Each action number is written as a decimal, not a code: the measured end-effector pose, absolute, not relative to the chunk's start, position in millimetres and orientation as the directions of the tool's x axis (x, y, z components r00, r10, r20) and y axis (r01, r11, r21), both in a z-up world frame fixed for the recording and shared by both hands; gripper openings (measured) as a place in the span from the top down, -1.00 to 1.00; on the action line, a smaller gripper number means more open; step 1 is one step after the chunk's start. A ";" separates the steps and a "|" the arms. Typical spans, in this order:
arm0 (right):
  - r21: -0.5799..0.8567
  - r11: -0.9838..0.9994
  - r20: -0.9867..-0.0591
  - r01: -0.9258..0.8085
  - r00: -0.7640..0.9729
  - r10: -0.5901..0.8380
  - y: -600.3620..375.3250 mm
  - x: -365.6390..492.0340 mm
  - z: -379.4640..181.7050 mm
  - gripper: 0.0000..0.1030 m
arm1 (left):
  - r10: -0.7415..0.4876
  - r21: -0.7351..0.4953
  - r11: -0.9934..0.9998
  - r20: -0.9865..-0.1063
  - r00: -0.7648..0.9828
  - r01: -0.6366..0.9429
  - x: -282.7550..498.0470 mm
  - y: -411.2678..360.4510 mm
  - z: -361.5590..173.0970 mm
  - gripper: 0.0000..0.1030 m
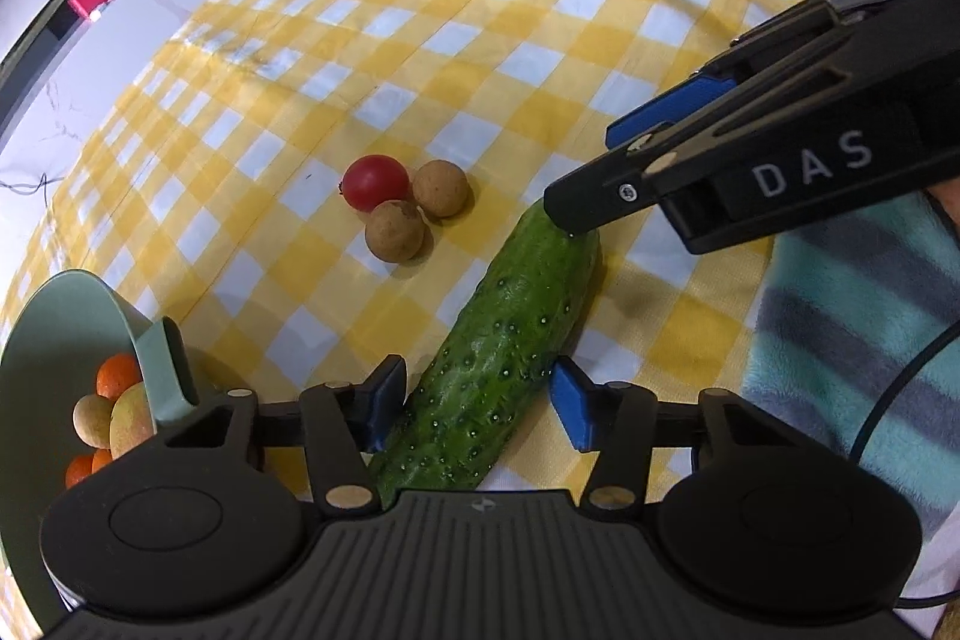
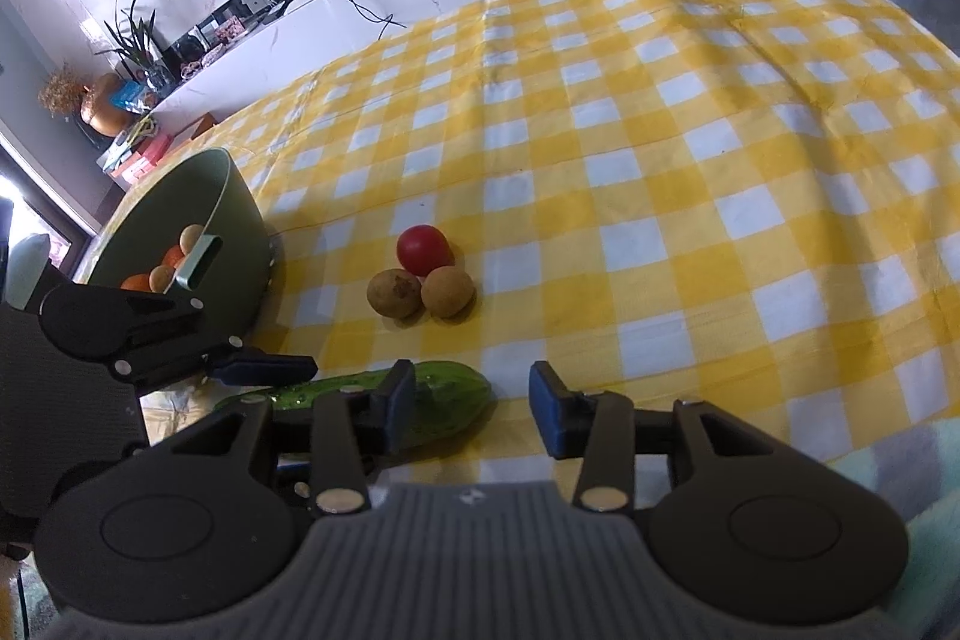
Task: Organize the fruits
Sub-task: 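Close the left gripper around the middle of the green cucumber, then lift the cucumber with the left gripper and carry it over the colander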
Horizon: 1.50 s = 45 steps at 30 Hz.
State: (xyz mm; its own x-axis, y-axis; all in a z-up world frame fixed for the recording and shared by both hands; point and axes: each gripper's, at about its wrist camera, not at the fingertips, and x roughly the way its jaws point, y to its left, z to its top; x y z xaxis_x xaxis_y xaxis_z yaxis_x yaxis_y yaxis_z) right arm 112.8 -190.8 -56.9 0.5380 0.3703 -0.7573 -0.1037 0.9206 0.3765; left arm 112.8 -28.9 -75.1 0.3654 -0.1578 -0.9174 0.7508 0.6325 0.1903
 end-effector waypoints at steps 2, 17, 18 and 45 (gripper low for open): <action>0.389 0.916 -0.751 -0.097 0.541 0.377 -193.0 112.1 -56.3 0.23 | -0.140 0.194 0.651 -0.920 0.366 0.734 113.5 -31.2 -74.6 -0.15; 0.431 0.897 -0.723 -0.094 0.559 0.406 -200.3 110.6 -54.1 0.18 | -0.146 0.079 0.892 -0.881 0.450 0.445 103.7 0.5 -40.8 0.07; 0.428 0.898 -0.724 -0.097 0.559 0.405 -199.8 110.5 -54.0 0.18 | -0.148 0.070 0.906 -0.872 0.467 0.418 103.0 3.4 -38.2 0.07; 0.112 0.937 -0.714 -0.331 0.629 0.308 -159.1 145.4 -26.1 0.25 | -0.088 -0.093 0.995 -0.602 0.794 0.040 106.0 103.1 58.2 0.08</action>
